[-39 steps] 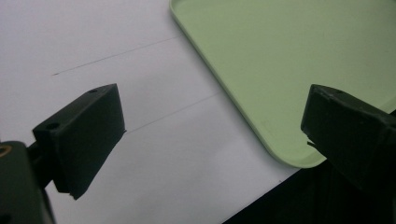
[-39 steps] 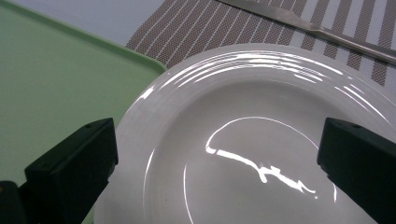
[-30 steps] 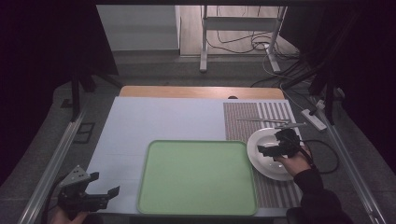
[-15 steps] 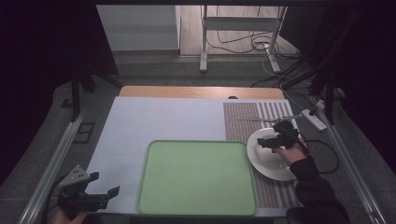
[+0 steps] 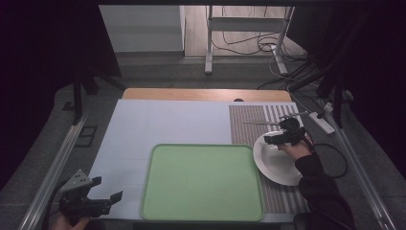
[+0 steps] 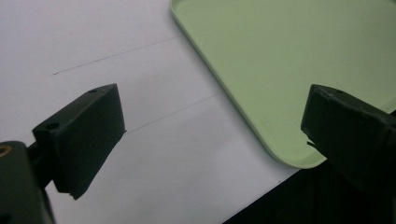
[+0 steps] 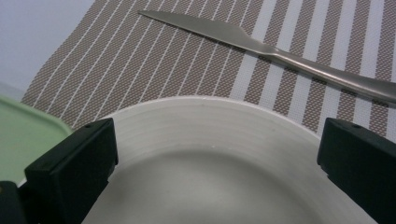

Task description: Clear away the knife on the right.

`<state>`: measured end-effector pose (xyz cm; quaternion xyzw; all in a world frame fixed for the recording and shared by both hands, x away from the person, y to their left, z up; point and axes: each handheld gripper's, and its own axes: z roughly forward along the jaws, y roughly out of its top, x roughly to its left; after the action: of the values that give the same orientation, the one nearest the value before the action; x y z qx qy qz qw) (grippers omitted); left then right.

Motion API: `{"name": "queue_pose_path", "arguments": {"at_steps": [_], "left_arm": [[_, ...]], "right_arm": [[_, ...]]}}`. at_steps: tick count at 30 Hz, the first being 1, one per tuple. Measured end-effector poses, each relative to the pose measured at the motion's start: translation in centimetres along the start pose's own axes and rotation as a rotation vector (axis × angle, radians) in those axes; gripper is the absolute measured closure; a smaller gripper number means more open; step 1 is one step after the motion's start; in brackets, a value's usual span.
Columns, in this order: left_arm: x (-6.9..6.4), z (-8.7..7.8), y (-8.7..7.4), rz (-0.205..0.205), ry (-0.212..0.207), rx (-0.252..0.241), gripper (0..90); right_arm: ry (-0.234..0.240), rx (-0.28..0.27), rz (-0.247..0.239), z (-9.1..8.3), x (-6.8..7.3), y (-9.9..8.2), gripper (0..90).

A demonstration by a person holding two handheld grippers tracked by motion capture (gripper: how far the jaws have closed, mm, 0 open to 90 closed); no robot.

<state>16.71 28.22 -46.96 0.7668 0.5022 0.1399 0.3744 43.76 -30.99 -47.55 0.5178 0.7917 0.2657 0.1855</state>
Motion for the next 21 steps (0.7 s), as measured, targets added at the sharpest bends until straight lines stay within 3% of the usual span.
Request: {"name": "queue_pose_path", "arguments": {"at_steps": [21], "left_arm": [[0.0, 0.0, 0.0, -0.001, -0.003, -0.002, 6.0]], "right_arm": [[-0.051, -0.007, 0.067, 2.4, -2.2, 2.7, 0.0]]}}
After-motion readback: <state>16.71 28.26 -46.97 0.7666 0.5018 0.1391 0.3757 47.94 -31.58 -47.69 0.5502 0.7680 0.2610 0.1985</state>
